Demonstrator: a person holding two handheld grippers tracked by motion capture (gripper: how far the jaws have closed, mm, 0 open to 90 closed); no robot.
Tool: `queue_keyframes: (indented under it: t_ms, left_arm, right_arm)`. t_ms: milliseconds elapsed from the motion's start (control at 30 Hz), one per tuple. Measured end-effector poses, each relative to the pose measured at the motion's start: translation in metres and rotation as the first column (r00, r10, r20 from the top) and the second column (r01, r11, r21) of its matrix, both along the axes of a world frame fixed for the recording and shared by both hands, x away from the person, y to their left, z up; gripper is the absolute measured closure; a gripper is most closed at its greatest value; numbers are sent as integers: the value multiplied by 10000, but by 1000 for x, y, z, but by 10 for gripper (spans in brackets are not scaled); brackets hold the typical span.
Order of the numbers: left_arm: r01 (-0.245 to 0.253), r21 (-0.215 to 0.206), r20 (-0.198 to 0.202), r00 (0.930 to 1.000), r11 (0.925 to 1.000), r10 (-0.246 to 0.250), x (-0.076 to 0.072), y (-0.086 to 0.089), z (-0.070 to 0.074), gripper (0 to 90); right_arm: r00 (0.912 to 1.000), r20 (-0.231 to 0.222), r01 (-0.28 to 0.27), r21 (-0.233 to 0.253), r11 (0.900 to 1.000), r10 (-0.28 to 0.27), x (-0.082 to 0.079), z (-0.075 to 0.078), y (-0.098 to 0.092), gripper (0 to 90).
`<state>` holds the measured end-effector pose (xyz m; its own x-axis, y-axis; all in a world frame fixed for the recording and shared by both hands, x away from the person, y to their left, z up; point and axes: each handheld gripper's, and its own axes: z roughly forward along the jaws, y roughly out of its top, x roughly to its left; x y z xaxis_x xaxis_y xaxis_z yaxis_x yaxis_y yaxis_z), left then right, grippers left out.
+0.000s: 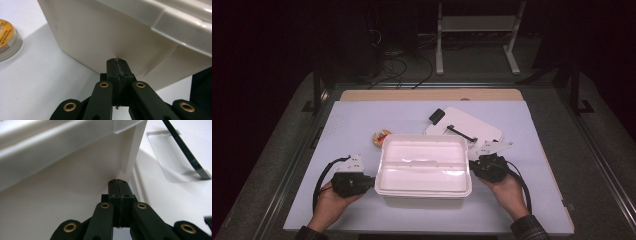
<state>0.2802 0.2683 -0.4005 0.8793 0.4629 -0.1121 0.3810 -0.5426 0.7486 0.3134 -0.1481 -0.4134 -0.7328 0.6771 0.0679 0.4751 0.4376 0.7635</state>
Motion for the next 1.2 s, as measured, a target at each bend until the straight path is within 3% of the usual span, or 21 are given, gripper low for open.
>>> queue_keyframes:
  t_ms: [367,633,900,933,1000,1033,1200]
  left_arm:
    - [106,28,-80,9999,9999,-106,-6,0,1,895]
    - [-54,147,-138,9999,9999,56,-3,6,3,865]
    - [-269,400,-246,9993,9988,279,-1,10,2,671]
    - [-389,551,-175,9990,9977,400,0,10,2,635]
    - [-436,633,-153,9989,9970,446,0,10,3,577]
    - [-458,698,-184,9987,9965,472,0,11,3,548]
    - [-487,936,-156,9986,9944,504,1,11,2,467]
  right_arm:
    - [9998,149,111,84,9999,-112,18,-1,9,900]
    - [9993,319,208,1,9998,-207,13,2,4,890]
    - [9975,628,344,-241,9991,-329,-3,8,-10,677]
    - [9967,650,510,-340,9981,-487,-9,8,-14,591]
    - [9960,690,600,-405,9974,-571,-11,7,-16,558]
    - [9955,635,728,-454,9963,-698,-16,6,-22,468]
    - [9943,361,1020,-601,9930,-999,-30,-4,-37,271]
